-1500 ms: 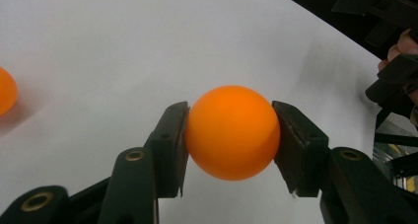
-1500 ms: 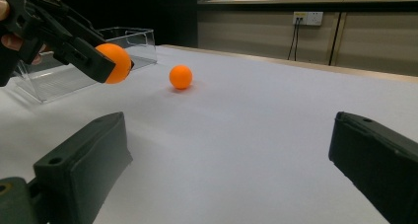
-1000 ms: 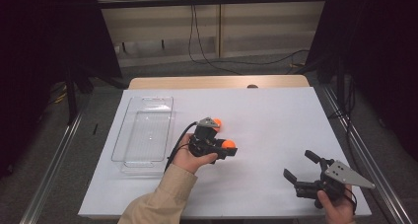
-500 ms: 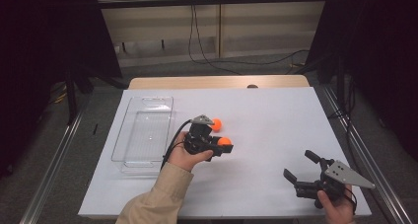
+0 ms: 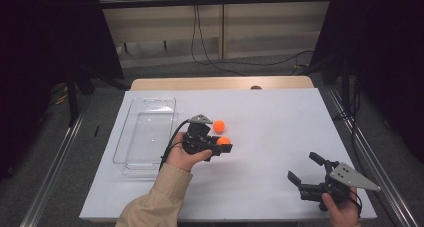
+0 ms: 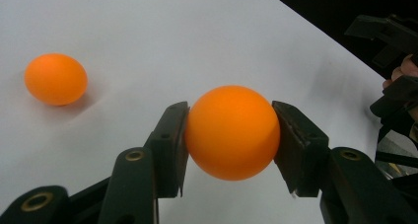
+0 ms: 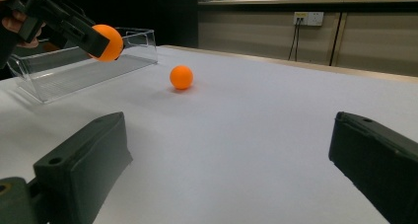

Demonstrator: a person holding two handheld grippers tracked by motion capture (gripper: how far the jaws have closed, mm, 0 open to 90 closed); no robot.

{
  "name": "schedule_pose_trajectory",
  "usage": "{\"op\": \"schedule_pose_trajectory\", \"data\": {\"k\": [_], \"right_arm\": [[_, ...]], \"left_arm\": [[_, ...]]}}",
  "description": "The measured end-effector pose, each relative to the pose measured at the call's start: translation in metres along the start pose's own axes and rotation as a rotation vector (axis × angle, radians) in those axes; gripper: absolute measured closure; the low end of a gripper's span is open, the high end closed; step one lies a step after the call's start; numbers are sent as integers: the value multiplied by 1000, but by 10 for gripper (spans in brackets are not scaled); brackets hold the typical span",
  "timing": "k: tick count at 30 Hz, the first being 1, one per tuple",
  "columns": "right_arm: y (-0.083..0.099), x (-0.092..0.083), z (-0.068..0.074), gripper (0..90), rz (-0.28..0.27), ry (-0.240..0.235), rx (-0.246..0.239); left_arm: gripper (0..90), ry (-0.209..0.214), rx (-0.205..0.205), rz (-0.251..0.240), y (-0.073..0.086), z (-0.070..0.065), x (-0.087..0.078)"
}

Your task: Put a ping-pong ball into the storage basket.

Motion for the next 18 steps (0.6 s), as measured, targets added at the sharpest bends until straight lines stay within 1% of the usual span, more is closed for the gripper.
{"op": "schedule_pose_trajectory", "data": {"k": [13,16,18], "right_arm": [[0,0,0,11,0,0,0],[0,0,0,12,0,0,0],[0,0,0,12,0,0,0]], "left_arm": [[508,-8,-12,-7,-1,6,-7],[508,-10,-18,-19,-2,7,-9],[508,-11,-17,-18,-2,8,-10]]}}
Point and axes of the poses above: each handheld gripper's, and its own axes: x roughly forward along the jaws, y roughly out of its underside, z roughly to its left, the point moved 4 cm from there along x, roughly forward along the jaws, and after that the axes turned 6 degrees about -x, right-handed, at the moved point
